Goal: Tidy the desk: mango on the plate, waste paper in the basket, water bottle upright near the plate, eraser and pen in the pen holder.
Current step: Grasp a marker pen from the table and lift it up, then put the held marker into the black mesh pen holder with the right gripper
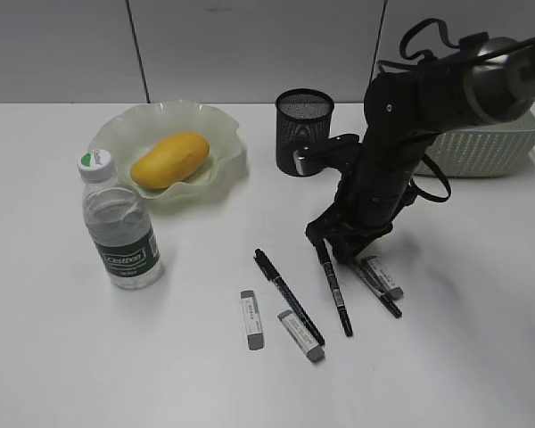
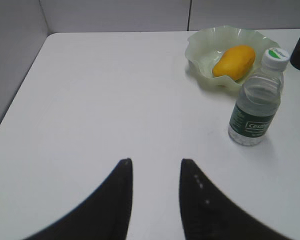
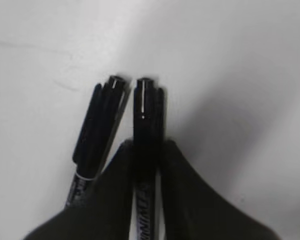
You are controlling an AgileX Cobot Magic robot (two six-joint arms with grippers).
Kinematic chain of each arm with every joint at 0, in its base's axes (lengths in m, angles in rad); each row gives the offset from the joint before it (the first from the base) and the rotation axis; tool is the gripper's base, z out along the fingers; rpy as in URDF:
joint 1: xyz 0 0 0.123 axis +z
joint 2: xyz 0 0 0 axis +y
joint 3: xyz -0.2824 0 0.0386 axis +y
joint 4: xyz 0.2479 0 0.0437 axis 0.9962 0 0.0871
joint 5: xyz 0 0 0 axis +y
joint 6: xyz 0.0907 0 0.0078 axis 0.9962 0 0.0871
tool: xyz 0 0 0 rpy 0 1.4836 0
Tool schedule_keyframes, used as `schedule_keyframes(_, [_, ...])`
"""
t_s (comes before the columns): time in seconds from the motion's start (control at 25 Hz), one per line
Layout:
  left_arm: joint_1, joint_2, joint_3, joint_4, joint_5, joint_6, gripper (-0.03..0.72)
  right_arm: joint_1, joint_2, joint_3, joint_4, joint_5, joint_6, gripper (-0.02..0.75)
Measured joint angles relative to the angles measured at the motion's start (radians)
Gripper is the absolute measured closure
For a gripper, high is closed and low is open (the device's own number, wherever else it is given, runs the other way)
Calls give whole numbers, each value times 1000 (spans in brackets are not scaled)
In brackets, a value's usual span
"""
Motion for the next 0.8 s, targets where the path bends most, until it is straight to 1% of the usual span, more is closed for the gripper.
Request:
schedule_keyframes(0.12, [0,0,0,0,0,0,450,0,-22,2,-9,-43,6,607])
schedule_keyframes(0.16, [0,0,0,0,0,0,450,0,-52,8,-4,-81,7,607])
schedule_keyframes(0.24, [0,0,0,0,0,0,451,0,-148,40,8,-219,8,607])
schedule_keyframes(0.32, [0,0,0,0,0,0,451,-1,-279,95,13,-490,9,607])
schedule_keyframes(0.44, [0,0,0,0,0,0,451,-22,-370,183,20,-967,10,608])
schedule_keyframes(0.48, [0,0,0,0,0,0,451,-32,-362,201,20,-1123,14,608])
schedule_keyframes(0.56, [0,0,0,0,0,0,451,-45,-284,208,20,-1349,25,608])
schedule_keyframes(0.6, [0,0,0,0,0,0,451,-51,-228,199,20,-1432,32,608])
schedule_keyframes(0.68, [0,0,0,0,0,0,451,-52,-123,163,15,-1504,51,608])
schedule_keyframes(0.8, [0,0,0,0,0,0,451,-52,3,79,-11,-1531,84,608])
